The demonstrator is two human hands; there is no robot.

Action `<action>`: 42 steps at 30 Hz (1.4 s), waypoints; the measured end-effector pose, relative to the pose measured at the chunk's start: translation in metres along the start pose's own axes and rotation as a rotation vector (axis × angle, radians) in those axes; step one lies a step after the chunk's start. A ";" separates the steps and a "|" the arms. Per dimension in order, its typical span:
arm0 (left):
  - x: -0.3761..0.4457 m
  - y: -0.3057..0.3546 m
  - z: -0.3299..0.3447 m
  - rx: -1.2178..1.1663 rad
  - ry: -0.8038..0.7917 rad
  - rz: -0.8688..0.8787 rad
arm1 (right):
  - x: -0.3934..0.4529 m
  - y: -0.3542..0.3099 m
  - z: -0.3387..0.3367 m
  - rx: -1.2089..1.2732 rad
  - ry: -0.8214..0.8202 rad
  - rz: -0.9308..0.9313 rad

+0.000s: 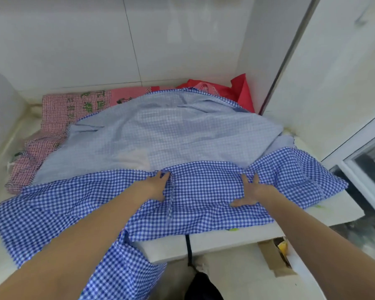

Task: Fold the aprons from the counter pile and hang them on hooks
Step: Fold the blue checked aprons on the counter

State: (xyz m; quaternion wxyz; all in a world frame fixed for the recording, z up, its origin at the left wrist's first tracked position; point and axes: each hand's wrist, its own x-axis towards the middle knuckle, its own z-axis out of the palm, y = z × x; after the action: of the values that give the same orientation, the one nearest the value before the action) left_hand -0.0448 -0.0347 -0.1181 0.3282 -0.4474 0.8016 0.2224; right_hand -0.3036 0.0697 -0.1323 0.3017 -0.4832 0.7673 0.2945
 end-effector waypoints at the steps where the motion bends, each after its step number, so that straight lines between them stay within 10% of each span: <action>1: 0.006 0.004 -0.008 0.021 -0.008 -0.003 | 0.001 0.012 0.001 0.009 -0.041 0.039; 8: 0.035 -0.002 -0.079 0.075 0.095 -0.021 | 0.008 0.020 -0.090 -0.144 -0.025 -0.147; 14: 0.057 -0.010 -0.137 -0.136 0.432 0.029 | 0.044 -0.032 -0.212 0.200 0.697 -0.550; 21: 0.058 -0.013 -0.172 -0.188 0.779 0.120 | 0.091 -0.058 -0.256 0.082 0.739 -0.253; 24: 0.055 -0.005 -0.196 -0.220 0.874 0.140 | 0.081 -0.062 -0.264 0.205 0.962 -0.558; 29: 0.048 0.019 -0.227 -0.403 0.932 0.320 | 0.009 -0.056 -0.265 0.522 0.709 -1.149; 32: 0.035 0.017 -0.239 -0.302 1.025 0.279 | 0.001 -0.036 -0.267 0.609 0.552 -1.020; 40: -0.014 -0.029 -0.232 -0.357 1.351 0.149 | 0.001 0.000 -0.257 -0.152 -0.001 -0.245; 42: -0.020 -0.044 -0.227 -0.414 1.333 0.028 | -0.004 0.008 -0.272 -0.362 0.085 -0.132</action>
State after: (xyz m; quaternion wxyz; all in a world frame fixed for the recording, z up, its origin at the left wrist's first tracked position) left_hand -0.0736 -0.1929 0.0492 -0.3287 -0.5316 0.7788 0.0528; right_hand -0.3584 -0.1271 0.0469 0.1961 -0.5910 0.6803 0.3866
